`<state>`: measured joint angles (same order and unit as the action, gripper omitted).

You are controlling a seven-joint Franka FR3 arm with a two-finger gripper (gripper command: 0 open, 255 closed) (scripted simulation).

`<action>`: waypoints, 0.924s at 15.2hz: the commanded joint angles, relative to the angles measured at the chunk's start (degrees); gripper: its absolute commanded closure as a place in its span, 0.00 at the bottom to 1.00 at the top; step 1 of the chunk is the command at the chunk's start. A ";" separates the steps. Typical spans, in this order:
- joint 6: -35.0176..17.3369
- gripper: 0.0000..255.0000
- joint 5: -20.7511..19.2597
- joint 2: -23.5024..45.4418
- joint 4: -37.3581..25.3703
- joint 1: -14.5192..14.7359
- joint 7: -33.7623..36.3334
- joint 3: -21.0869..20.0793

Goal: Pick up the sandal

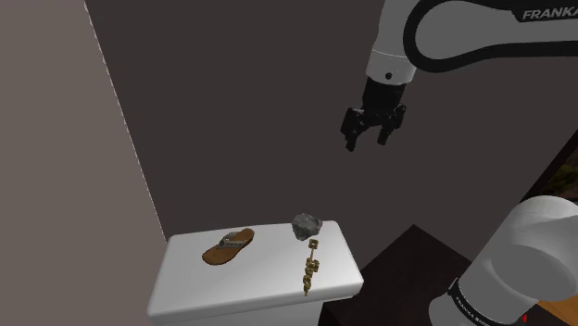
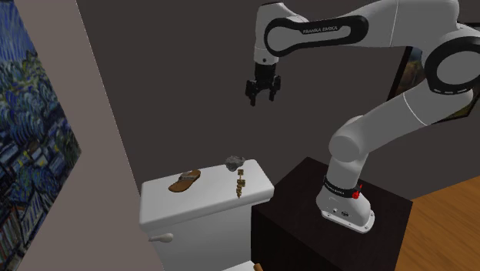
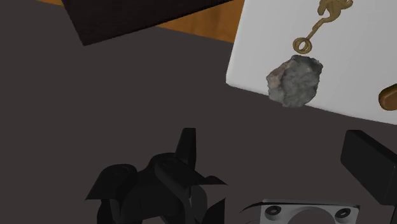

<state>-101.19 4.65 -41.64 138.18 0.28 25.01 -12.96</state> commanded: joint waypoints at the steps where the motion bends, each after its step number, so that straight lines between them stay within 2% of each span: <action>1: -2.52 0.00 1.98 2.02 0.97 -0.01 4.38 -2.37; 8: -11.07 0.00 7.43 11.28 1.18 -0.40 18.57 -10.44; 14: -19.14 0.00 9.09 22.56 -1.83 -1.68 31.08 -17.25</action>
<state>-118.52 13.55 -21.25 136.76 -1.23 53.54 -28.84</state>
